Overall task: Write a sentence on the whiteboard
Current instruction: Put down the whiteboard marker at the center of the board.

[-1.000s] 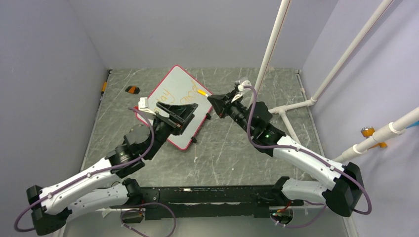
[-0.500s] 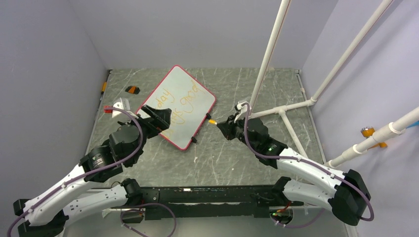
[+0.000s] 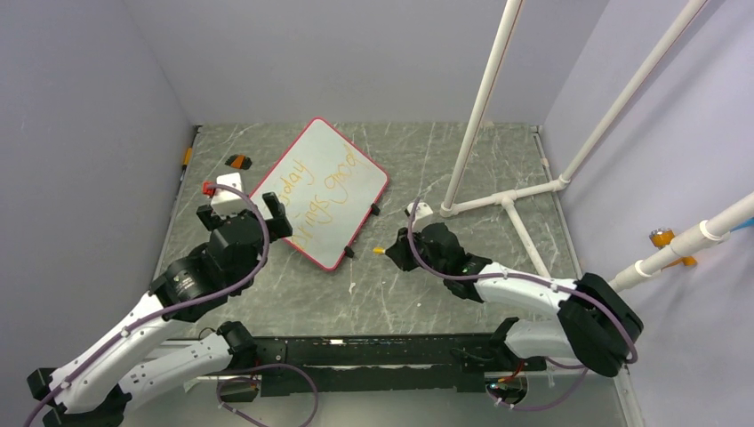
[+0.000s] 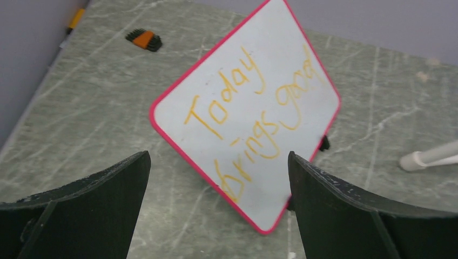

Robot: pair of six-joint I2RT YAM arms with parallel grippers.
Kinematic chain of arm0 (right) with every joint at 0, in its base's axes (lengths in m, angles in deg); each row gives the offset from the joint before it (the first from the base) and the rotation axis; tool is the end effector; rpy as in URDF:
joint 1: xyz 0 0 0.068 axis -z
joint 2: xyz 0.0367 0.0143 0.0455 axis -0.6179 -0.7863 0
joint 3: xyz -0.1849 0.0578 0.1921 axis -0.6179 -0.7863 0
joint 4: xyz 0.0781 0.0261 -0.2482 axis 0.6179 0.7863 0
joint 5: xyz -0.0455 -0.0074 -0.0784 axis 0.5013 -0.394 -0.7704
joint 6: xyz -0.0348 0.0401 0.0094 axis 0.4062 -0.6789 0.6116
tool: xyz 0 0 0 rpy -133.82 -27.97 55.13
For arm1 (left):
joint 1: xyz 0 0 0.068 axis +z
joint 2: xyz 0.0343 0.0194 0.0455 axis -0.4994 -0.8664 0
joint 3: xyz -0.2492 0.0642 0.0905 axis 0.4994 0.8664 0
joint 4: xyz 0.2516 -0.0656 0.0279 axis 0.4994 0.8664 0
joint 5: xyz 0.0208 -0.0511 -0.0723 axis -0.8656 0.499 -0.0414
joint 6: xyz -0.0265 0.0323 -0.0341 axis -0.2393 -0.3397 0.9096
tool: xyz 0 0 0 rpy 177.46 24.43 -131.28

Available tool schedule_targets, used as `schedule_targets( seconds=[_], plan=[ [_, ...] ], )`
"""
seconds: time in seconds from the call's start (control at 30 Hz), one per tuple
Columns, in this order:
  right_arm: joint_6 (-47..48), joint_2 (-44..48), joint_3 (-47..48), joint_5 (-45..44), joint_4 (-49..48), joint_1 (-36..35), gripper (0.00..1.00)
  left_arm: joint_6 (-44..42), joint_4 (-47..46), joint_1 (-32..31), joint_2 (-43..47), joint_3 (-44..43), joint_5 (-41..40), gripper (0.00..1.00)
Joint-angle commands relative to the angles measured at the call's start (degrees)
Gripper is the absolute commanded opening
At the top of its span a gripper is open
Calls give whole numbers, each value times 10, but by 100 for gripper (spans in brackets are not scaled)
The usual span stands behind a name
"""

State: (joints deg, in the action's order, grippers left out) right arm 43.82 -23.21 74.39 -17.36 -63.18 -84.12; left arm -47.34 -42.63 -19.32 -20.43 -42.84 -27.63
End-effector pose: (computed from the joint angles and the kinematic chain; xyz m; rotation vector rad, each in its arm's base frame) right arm 0.1740 0.1789 0.1930 -0.4086 2.0660 0.7304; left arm 0.1055 -0.0794 0.3694 -0.2863 1.7875 -0.1020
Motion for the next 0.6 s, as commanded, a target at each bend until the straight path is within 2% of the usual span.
schedule_targets(
  seconds=[0.0,0.23,0.57],
  plan=[
    [-11,-24,-6,29,-75,4,0,-63,-29,12,4,34,-29,99],
    [-5,-50,-4,32,-71,9,0,-98,-73,23,7,62,-21,99],
    [-3,-37,-5,13,-34,15,34,-125,-77,25,9,69,-26,99]
  ],
)
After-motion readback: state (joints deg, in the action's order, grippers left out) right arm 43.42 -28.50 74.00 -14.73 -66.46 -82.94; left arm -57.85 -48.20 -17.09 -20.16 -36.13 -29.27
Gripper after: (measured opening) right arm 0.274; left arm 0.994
